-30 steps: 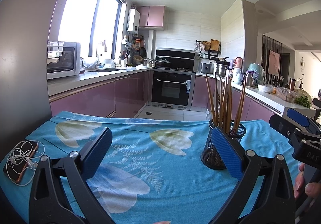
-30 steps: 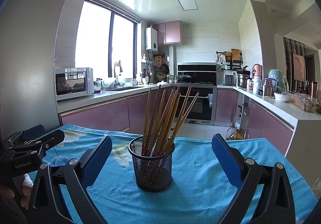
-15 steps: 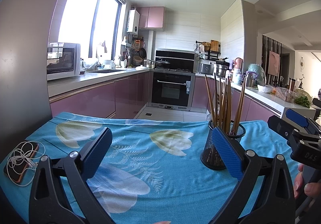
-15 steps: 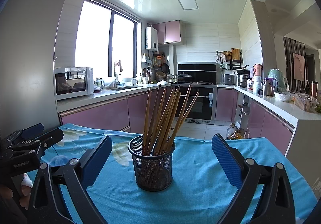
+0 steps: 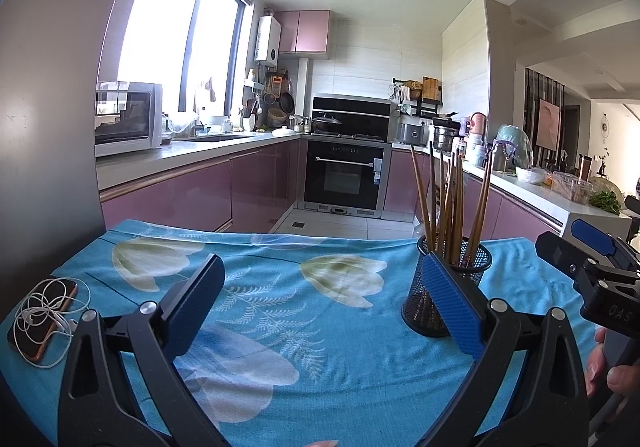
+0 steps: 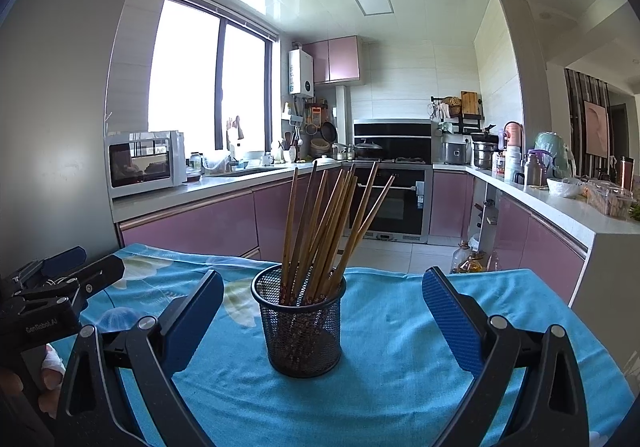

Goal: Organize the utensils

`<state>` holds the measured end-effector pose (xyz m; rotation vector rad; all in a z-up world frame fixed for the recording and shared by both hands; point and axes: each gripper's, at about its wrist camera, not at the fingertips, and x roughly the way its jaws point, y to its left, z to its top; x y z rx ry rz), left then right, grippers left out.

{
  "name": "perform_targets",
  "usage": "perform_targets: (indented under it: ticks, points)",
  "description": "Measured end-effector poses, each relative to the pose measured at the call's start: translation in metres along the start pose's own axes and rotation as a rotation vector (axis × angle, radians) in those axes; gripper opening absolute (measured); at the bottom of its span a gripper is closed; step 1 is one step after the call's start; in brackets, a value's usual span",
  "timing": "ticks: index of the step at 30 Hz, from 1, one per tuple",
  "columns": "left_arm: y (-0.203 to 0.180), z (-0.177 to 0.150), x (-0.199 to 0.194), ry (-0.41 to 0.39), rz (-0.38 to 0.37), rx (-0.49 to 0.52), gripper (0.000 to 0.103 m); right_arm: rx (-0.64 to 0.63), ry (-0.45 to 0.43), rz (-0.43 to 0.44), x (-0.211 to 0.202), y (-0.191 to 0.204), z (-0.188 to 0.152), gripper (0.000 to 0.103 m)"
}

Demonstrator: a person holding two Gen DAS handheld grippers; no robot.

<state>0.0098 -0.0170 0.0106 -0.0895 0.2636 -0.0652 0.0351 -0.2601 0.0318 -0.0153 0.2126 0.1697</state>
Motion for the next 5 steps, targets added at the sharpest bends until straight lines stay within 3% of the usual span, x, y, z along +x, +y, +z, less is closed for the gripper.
perform_targets:
  ticks: [5]
  points:
    - [0.006, -0.005, 0.013, 0.062, 0.015, 0.004, 0.097, 0.026, 0.109, -0.047, 0.015, -0.033, -0.009, 0.096]
